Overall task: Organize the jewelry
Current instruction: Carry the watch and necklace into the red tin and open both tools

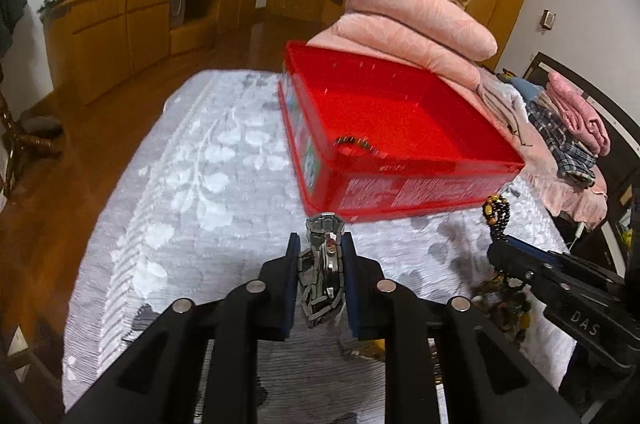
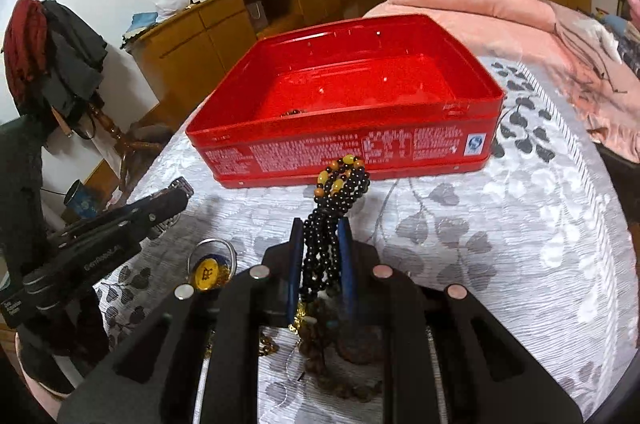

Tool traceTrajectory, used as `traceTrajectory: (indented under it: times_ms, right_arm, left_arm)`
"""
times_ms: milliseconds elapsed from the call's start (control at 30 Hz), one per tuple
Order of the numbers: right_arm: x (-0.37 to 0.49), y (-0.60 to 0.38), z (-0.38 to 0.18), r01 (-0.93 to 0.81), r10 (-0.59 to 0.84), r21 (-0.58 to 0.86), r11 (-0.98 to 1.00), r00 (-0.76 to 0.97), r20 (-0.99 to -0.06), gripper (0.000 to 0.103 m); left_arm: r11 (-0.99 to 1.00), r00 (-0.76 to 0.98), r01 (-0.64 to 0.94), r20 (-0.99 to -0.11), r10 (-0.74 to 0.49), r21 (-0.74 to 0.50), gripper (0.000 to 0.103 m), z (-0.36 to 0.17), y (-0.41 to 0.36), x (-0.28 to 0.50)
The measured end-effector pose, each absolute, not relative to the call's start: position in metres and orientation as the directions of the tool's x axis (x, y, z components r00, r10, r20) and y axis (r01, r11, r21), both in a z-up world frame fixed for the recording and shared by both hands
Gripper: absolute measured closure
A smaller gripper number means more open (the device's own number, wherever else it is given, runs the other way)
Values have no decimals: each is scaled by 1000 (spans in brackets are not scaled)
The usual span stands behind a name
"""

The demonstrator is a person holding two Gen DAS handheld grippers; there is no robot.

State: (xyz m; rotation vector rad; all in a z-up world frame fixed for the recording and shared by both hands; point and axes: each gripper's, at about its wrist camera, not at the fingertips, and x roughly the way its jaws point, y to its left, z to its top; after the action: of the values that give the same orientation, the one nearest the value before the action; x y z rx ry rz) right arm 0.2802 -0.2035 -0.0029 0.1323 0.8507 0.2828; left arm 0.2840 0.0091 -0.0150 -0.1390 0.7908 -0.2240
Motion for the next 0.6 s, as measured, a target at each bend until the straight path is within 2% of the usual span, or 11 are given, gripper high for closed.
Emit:
traceTrajectory:
  times_ms: [600]
  right_arm:
    - [315,-204,45,-224,303,204,953,678,-670,87]
  left_arm:
    - [957,743,190,-605,-287,-220,83,44,-13,321]
